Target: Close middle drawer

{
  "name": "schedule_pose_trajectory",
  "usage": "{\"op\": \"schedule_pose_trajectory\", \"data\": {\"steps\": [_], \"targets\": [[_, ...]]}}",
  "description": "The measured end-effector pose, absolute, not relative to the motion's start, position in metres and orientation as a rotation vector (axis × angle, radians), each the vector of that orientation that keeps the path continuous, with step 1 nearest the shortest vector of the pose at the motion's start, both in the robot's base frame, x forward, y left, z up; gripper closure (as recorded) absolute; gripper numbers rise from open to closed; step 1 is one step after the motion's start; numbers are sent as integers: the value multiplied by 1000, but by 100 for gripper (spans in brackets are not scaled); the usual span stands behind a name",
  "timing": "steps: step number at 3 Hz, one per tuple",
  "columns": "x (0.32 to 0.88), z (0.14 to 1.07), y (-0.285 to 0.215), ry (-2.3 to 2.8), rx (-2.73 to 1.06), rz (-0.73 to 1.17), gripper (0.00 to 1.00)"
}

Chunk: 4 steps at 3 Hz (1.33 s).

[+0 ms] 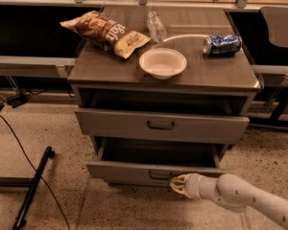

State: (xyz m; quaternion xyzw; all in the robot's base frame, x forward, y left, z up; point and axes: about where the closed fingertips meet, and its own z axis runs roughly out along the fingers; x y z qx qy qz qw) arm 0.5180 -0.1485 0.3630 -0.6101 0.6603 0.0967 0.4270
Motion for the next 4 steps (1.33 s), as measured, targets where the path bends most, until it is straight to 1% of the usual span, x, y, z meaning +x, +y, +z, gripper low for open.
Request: {"op": "schedule_pose_trajectory", "data": {"steps": [1, 2, 3, 4], "targets": [[517, 363, -148, 1650, -1524, 241, 100], [542, 365, -150, 1654, -1512, 229, 100], [542, 365, -150, 1654, -1512, 229, 100], [568, 364, -152, 1656, -1524, 229, 100]]}}
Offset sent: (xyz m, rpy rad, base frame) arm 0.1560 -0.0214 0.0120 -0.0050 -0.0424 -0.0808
